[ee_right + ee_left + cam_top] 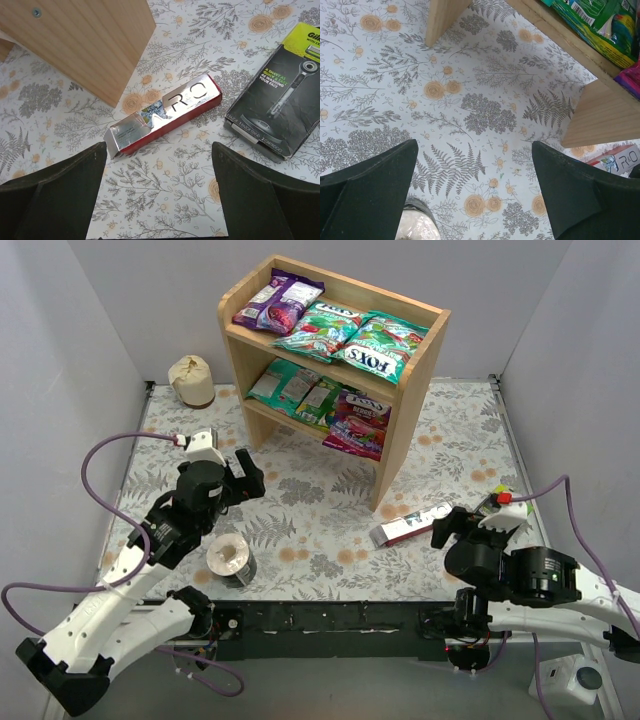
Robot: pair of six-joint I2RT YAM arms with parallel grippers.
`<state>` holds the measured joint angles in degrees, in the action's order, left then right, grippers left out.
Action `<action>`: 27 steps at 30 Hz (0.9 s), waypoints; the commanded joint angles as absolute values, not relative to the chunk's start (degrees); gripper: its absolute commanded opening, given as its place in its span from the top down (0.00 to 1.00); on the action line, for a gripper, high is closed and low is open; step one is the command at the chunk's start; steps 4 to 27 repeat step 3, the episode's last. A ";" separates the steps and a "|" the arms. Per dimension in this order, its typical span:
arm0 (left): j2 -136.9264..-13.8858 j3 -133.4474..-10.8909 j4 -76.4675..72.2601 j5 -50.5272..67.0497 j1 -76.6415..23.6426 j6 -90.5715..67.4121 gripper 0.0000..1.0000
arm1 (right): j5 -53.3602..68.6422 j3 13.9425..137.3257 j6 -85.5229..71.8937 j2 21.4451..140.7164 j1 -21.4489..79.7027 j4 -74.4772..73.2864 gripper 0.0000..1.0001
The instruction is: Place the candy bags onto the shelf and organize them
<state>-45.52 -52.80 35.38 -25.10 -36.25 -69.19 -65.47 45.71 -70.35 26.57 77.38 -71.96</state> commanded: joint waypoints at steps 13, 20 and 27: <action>-44.30 -52.82 34.45 -26.28 -36.47 -68.38 0.02 | -67.94 45.26 -72.07 26.37 77.70 -72.42 0.07; -44.30 -52.82 34.45 -26.28 -36.47 -68.38 0.02 | -67.94 45.26 -72.07 26.37 77.70 -72.42 0.07; -44.30 -52.82 34.45 -26.28 -36.47 -68.38 0.02 | -67.94 45.26 -72.07 26.37 77.70 -72.42 0.07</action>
